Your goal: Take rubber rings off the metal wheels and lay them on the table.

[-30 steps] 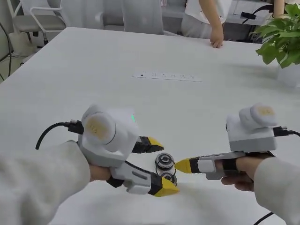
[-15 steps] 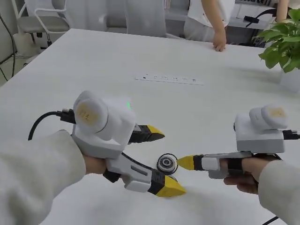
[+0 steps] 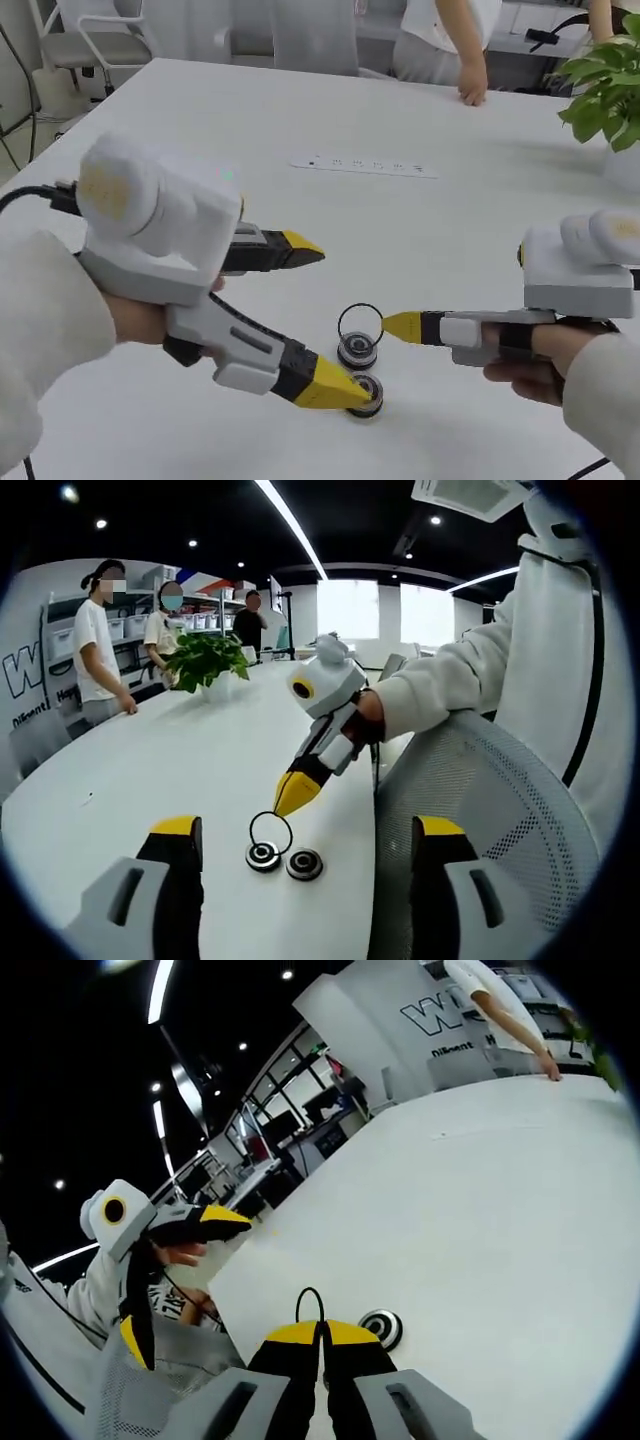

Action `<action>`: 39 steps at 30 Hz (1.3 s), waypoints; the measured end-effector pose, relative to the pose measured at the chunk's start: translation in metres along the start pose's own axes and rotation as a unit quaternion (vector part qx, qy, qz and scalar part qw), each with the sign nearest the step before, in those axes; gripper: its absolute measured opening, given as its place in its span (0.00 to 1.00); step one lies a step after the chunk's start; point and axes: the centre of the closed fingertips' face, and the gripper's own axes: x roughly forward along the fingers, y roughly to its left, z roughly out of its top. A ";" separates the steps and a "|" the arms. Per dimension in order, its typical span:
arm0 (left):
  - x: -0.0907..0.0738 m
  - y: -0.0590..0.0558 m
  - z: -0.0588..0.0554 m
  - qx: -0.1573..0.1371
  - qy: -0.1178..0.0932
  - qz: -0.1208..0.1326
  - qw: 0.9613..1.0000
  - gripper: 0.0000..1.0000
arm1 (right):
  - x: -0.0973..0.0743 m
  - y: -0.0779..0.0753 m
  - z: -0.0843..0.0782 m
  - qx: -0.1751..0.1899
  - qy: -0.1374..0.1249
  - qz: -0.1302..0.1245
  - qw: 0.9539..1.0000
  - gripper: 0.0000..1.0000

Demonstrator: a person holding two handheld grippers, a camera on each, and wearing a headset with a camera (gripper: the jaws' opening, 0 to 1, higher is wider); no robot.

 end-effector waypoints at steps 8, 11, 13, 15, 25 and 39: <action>-0.034 0.011 -0.005 -0.003 0.002 0.042 0.999 0.90 | -0.003 0.005 0.005 0.001 -0.011 0.004 1.000 0.00; -0.043 0.011 -0.012 -0.010 0.002 0.053 0.999 0.91 | -0.003 0.005 0.006 0.001 -0.013 0.004 1.000 0.00; -0.049 0.011 -0.018 -0.018 0.001 0.061 0.998 0.92 | -0.004 0.006 0.007 0.002 -0.014 0.005 1.000 0.00; -0.055 0.012 -0.025 -0.030 -0.001 0.074 0.997 0.92 | -0.004 0.006 0.008 0.001 -0.016 0.006 1.000 0.00; -0.059 0.006 -0.065 -0.086 0.010 0.092 0.992 0.91 | -0.006 0.008 0.013 0.002 -0.027 0.010 1.000 0.00; -0.057 -0.003 -0.082 -0.109 0.010 0.099 0.989 0.92 | -0.003 0.019 0.019 0.008 -0.039 0.024 0.999 0.00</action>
